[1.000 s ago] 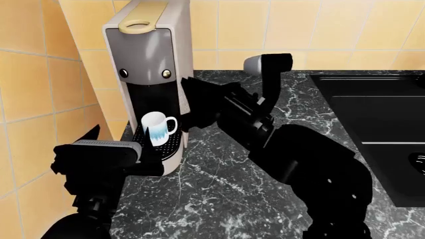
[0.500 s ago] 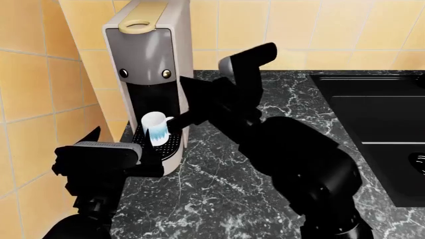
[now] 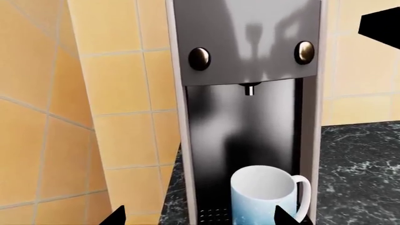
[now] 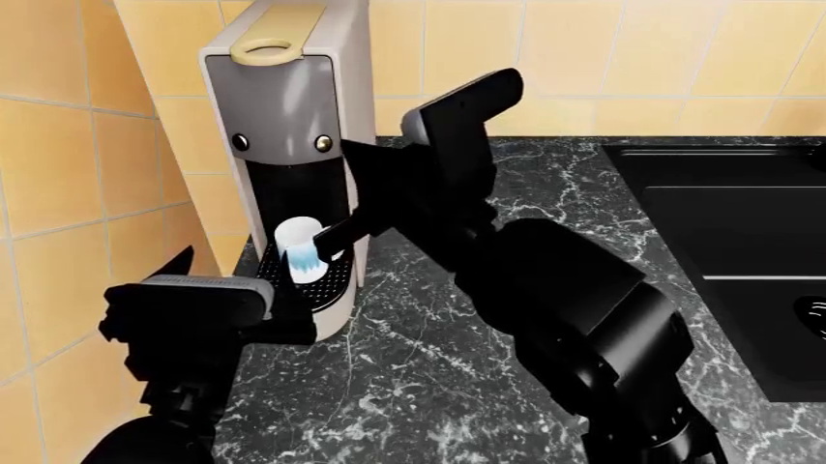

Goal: Press the button on the coffee machine to serve coffee.

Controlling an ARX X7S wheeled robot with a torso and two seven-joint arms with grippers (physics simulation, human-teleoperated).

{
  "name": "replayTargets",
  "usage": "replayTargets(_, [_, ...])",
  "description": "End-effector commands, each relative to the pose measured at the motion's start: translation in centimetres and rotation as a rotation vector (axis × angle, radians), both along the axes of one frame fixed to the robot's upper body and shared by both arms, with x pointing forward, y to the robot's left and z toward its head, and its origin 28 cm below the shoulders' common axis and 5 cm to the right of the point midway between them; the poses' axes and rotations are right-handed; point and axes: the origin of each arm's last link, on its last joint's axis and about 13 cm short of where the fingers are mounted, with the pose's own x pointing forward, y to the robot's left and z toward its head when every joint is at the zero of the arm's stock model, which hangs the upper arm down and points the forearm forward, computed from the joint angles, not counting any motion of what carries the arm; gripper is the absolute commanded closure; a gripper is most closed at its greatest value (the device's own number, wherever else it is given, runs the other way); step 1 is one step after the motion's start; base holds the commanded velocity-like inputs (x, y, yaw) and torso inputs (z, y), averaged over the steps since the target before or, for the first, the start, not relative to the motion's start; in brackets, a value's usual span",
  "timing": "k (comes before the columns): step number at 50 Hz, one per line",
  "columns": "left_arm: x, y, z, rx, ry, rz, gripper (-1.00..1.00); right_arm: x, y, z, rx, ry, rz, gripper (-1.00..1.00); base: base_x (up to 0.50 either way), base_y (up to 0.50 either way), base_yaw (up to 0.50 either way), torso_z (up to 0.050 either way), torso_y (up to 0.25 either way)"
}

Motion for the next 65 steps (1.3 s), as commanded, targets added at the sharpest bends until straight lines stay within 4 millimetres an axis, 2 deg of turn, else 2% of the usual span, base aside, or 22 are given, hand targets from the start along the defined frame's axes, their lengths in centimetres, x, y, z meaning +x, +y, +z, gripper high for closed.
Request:
replayTargets(1, [0.0, 0.1, -0.1, -0.002, 0.001, 0.002, -1.0, -0.4, 0.0, 0.7, -0.032, -0.064, -0.042, 1.0, 0.0, 0.0, 0.0, 0.0, 0.0])
replayTargets(23, [0.0, 0.0, -0.2, 0.0, 0.005, -0.001, -1.0, 0.1, 0.3, 0.1, -0.022, -0.034, -0.01, 1.0, 0.0, 0.0, 0.0, 0.0, 0.0])
replayTargets(40, [-0.1, 0.2, -0.3, -0.004, 0.006, 0.005, -1.0, 1.6, 0.6, -0.1, -0.024, -0.005, 0.0, 1.0, 0.0, 0.0, 0.0, 0.0, 0.0])
replayTargets(65, [0.0, 0.3, -0.3, -0.006, 0.007, 0.01, -1.0, 2.6, 1.4, -0.4, -0.039, 0.016, 0.036, 1.0, 0.0, 0.0, 0.0, 0.0, 0.0])
